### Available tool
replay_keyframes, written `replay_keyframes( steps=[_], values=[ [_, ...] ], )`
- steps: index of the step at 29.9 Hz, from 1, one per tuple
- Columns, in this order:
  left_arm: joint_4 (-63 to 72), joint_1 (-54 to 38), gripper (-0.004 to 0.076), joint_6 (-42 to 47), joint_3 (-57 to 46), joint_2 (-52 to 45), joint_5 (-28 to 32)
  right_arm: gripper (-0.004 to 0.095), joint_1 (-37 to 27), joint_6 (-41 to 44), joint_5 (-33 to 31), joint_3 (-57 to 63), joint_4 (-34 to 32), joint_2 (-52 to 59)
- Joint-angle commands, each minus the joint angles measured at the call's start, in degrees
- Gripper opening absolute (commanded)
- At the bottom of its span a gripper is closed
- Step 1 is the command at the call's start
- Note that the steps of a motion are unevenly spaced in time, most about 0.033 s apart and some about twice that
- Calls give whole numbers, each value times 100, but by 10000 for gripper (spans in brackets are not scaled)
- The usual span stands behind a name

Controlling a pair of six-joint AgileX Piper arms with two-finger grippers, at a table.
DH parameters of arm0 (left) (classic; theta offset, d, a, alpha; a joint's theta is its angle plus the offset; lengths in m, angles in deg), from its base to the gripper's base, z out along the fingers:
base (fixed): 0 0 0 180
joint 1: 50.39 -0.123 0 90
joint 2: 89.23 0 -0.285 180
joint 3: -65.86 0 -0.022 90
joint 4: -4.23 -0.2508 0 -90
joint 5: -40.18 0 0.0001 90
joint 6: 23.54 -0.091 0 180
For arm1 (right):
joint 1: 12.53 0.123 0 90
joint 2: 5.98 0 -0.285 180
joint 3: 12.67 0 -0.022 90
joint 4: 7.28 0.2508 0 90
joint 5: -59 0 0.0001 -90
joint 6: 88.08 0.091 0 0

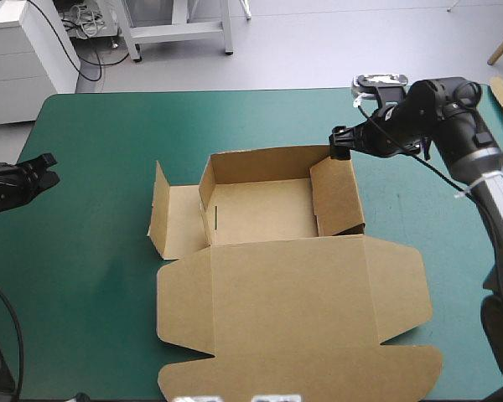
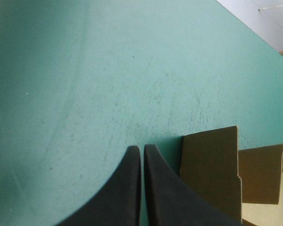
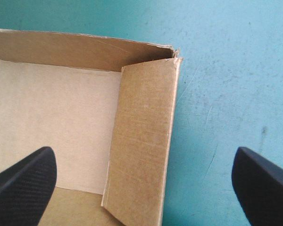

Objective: Fold the box

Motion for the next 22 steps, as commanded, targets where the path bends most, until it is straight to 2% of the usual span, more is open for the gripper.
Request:
replay_keyframes(
  steps=[1,7,14,22],
  values=[
    [294,-8,4,19,145,-214,107,929,19,105,135,154,-52,715],
    [304,-8,4,19,145,-214,128,929,215,363,135,784,-769,1079],
    [316,-8,4,19,145,-214,116,929,285,523,135,772,-708,1004],
    [316,-8,4,19,145,-214,80,929,285,551,135,772,-725,291]
  ],
)
